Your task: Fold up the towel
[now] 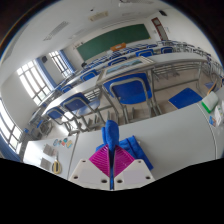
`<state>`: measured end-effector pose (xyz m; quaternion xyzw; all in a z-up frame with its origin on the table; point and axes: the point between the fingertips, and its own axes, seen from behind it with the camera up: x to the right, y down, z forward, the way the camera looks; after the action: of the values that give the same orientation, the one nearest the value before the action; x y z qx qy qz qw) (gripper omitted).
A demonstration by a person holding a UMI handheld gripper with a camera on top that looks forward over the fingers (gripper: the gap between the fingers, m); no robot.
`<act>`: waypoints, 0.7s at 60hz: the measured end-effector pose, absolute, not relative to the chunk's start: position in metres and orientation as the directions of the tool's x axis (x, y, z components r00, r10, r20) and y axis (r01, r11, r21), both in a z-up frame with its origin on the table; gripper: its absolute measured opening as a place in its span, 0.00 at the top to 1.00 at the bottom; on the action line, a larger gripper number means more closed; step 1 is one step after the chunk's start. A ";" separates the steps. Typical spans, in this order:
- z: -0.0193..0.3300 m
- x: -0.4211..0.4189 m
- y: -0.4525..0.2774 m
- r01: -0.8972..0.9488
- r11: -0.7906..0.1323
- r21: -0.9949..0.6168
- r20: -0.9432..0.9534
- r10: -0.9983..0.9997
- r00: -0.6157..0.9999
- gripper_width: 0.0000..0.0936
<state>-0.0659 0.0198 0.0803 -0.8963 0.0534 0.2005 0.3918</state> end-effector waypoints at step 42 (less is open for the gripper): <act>0.129 0.037 -0.057 0.074 -0.638 -0.767 0.033 0.075 0.997 0.09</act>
<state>0.0370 -0.0571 0.1292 -0.9049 -0.0412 0.0011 0.4236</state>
